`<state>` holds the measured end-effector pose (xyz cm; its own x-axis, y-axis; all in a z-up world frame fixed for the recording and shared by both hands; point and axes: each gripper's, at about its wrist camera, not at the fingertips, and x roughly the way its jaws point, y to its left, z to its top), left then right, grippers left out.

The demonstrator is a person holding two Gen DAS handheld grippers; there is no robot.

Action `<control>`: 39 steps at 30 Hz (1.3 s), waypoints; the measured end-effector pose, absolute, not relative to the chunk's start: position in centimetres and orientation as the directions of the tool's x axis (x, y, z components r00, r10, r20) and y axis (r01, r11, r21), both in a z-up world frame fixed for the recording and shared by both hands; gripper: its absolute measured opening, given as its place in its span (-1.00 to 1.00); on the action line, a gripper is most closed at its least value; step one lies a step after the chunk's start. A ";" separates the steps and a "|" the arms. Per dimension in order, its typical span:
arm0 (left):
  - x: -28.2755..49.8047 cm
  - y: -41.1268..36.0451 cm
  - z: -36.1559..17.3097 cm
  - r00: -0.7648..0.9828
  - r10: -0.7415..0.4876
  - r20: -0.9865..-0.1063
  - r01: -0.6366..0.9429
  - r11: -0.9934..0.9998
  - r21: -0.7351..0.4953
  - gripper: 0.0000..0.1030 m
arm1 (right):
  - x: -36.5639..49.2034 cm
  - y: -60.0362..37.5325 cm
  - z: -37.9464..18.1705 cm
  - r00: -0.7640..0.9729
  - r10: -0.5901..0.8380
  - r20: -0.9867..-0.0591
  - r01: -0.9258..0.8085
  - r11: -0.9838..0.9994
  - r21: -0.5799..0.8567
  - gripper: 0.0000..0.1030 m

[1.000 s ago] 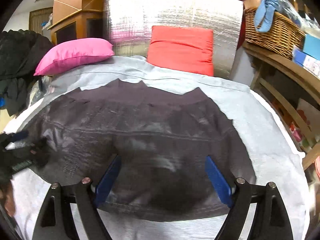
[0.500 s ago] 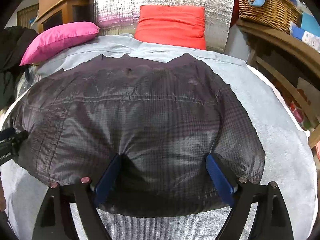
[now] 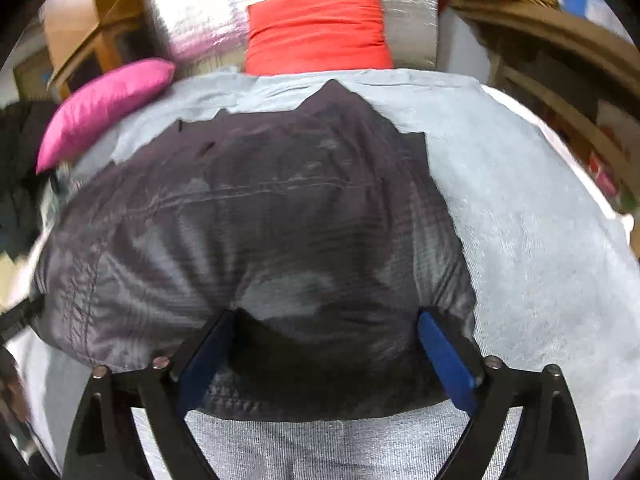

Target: Fold large clothes

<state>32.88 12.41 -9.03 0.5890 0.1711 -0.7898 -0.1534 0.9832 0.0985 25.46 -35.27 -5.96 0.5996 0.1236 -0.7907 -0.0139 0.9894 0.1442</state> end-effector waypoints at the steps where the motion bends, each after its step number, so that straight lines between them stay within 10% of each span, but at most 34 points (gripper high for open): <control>1: 32.9 12.3 -8.6 0.593 0.178 -0.785 -0.158 0.982 0.103 0.52 | 25.6 -35.3 -5.7 0.596 0.122 -0.794 -0.016 0.990 0.141 0.85; 13: 34.6 9.0 -6.4 0.651 0.144 -0.745 -0.130 0.988 0.078 0.52 | 28.5 -31.6 1.6 0.669 0.240 -0.704 -0.153 0.971 0.185 0.85; 20: 35.8 7.1 -9.7 0.602 0.157 -0.783 -0.082 0.987 0.135 0.55 | 33.1 -29.9 -5.2 0.471 0.230 -0.852 -0.119 0.973 0.197 0.86; 39: 34.0 8.2 -8.5 0.594 0.134 -0.793 -0.085 0.991 0.104 0.55 | 27.4 -27.1 -4.9 0.561 0.134 -0.817 -0.182 0.983 0.037 0.86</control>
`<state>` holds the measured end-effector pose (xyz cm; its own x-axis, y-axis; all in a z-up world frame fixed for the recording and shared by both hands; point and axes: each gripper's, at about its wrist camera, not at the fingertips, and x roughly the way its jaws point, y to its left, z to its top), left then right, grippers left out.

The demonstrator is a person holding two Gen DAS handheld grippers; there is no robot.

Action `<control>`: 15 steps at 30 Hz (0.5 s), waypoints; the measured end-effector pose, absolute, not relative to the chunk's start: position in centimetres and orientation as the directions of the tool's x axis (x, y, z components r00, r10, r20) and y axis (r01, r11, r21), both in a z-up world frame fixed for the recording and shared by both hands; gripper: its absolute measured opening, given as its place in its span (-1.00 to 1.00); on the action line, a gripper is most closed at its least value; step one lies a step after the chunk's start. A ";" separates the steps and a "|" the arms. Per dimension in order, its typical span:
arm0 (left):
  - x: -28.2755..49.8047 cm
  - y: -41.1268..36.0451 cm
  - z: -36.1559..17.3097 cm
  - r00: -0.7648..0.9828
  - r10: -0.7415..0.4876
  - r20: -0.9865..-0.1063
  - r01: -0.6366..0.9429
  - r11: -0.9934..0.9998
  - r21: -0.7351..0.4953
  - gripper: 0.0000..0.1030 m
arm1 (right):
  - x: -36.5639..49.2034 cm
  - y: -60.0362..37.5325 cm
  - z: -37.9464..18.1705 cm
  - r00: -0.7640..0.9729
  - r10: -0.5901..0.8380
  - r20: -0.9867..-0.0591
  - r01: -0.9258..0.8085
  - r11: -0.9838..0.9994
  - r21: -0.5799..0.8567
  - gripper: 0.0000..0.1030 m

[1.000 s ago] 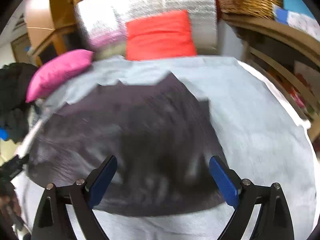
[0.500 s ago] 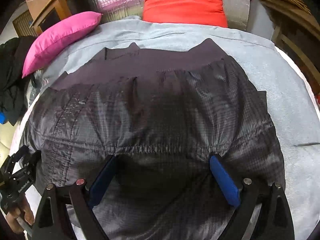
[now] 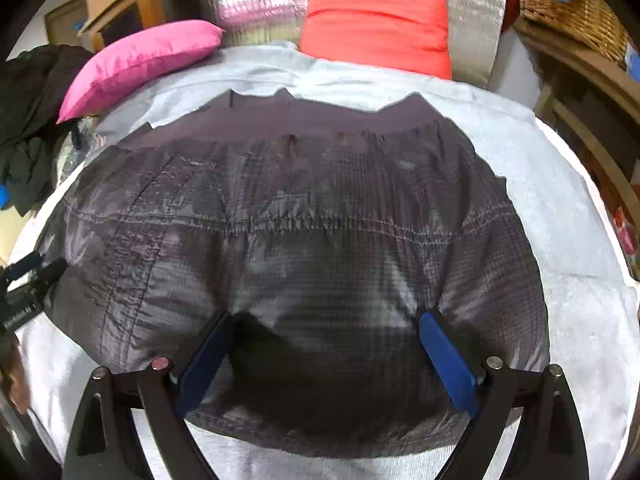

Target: Fold large clothes

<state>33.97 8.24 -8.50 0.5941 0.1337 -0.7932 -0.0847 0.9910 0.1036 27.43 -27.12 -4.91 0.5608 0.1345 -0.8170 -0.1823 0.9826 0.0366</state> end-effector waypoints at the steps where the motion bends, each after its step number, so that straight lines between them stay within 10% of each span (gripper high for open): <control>1: 34.0 8.3 -8.4 0.594 0.133 -0.793 -0.083 0.991 0.104 0.55 | 27.4 -27.0 -4.8 0.559 0.129 -0.819 -0.181 0.983 0.032 0.86; 15: 34.3 8.3 -9.6 0.600 0.139 -0.788 -0.077 0.990 0.116 0.57 | 26.5 -27.5 -5.2 0.582 0.165 -0.797 -0.173 0.982 0.077 0.87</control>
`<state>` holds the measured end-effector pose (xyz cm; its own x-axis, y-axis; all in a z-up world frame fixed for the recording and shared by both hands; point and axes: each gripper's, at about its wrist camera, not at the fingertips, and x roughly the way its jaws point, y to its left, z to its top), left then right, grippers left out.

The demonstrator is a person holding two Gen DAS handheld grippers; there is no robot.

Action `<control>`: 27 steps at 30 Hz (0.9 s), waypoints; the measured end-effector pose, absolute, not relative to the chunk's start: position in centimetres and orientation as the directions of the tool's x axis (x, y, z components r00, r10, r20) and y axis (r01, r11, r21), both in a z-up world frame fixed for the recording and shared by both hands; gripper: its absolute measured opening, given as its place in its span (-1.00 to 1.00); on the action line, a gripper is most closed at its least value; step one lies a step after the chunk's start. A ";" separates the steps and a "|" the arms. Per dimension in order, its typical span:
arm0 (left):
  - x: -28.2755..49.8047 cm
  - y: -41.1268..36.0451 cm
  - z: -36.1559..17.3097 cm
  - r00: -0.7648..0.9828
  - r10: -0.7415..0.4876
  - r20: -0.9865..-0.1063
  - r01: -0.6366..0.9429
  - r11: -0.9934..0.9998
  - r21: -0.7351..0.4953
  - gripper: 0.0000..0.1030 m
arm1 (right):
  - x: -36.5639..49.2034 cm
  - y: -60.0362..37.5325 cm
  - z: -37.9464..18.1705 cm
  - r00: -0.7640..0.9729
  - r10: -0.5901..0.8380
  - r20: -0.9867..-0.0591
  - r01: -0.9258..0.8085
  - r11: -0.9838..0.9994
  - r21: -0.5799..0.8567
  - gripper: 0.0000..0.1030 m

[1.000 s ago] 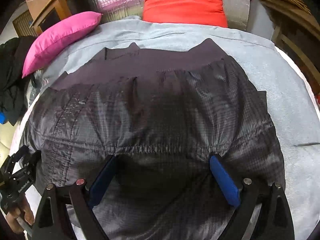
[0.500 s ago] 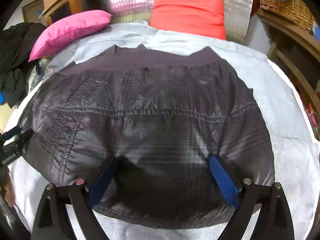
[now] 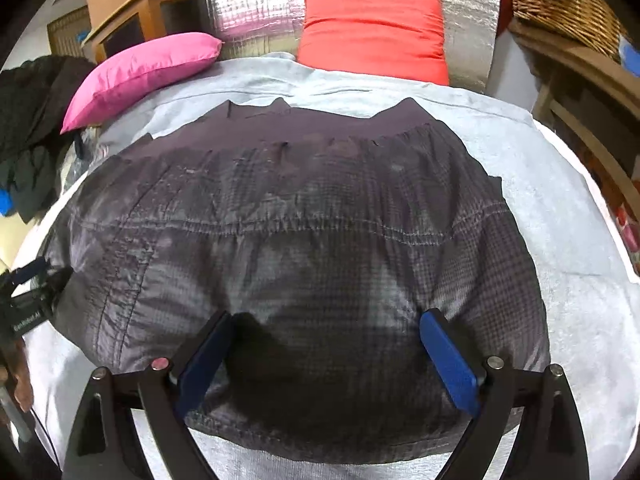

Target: Fold large clothes

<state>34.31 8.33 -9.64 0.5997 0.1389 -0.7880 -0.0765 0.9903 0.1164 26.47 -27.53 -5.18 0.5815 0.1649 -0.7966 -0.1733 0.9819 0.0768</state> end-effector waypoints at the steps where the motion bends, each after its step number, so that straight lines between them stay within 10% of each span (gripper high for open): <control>1: 34.3 8.4 -9.7 0.600 0.133 -0.789 -0.075 0.991 0.110 0.58 | 26.5 -27.7 -5.2 0.583 0.165 -0.796 -0.175 0.982 0.076 0.88; 20: 40.7 9.8 -5.0 0.627 -0.002 -0.779 0.033 0.999 0.023 0.60 | 34.2 -38.5 -1.5 0.588 0.153 -0.794 -0.023 0.985 0.172 0.87; 27: 42.7 9.4 -5.0 0.643 -0.043 -0.765 0.065 0.998 -0.001 0.60 | 38.4 -38.7 -2.4 0.563 0.194 -0.803 -0.068 0.980 0.189 0.59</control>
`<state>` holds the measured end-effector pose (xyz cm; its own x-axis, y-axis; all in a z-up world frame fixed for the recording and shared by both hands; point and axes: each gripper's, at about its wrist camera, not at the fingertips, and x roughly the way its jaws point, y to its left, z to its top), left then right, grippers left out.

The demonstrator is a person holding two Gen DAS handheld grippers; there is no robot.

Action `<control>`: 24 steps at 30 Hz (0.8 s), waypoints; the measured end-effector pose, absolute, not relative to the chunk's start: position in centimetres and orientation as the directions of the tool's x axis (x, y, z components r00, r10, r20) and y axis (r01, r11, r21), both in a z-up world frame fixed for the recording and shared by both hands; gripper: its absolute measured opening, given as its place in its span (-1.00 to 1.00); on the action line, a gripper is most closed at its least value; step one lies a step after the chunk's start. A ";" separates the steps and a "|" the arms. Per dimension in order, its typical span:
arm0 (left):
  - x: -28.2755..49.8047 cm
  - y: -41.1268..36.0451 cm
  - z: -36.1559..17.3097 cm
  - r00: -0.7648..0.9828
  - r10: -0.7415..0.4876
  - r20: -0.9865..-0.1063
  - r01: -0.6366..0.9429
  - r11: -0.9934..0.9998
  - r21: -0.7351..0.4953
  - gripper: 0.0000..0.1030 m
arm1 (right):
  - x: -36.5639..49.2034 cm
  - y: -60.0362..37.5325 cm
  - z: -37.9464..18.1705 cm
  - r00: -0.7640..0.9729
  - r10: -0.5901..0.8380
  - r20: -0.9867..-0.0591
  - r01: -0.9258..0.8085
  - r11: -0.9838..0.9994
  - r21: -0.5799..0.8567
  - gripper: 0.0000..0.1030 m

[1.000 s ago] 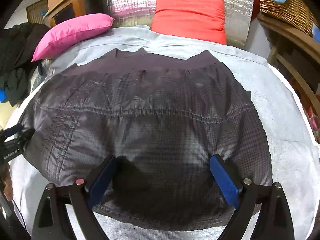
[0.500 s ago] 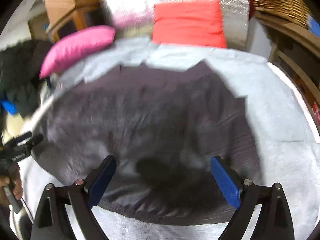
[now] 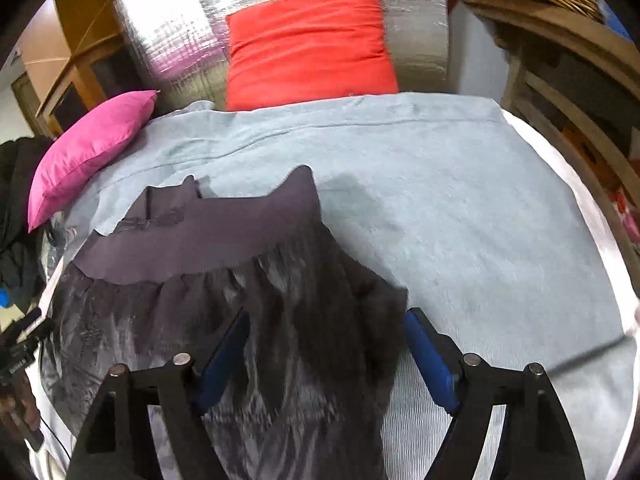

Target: Fold large clothes

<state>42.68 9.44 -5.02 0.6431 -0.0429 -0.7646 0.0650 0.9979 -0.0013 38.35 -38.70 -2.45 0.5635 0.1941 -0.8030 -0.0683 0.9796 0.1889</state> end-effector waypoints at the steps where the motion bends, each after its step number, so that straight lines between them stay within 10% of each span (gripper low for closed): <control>1: 43.1 10.5 -4.7 0.644 -0.052 -0.763 0.054 0.998 -0.023 0.60 | 38.8 -38.5 -2.7 0.555 0.199 -0.808 -0.083 0.979 0.185 0.59; 9: 49.1 17.7 -5.2 0.573 -0.105 -0.813 -0.029 0.988 -0.148 0.58 | 41.8 -38.5 -4.5 0.507 0.278 -0.816 -0.123 0.960 0.251 0.56; 11: 50.0 16.4 -6.3 0.537 -0.107 -0.837 0.021 0.993 -0.113 0.56 | 42.4 -38.4 -4.9 0.487 0.293 -0.823 -0.131 0.956 0.263 0.25; 12: 50.7 15.7 -7.3 0.509 -0.096 -0.855 0.032 0.995 -0.092 0.48 | 42.7 -38.4 -5.3 0.467 0.306 -0.829 -0.133 0.952 0.277 -0.10; 18: 51.6 14.9 -9.9 0.457 -0.072 -0.887 0.043 0.997 -0.059 -0.46 | 42.5 -36.9 -4.7 0.458 0.274 -0.846 -0.195 0.959 0.205 -0.77; 24: 52.3 14.7 -11.0 0.454 -0.040 -0.890 0.018 0.999 -0.036 -0.65 | 41.9 -37.1 -1.9 0.557 0.207 -0.805 -0.179 0.976 0.127 -0.85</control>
<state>52.31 14.73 -10.97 0.4536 -0.0400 -0.8903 0.0180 0.9992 -0.0357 41.85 -37.13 -1.88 0.5567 0.2065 -0.8047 -0.1786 0.9757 0.1269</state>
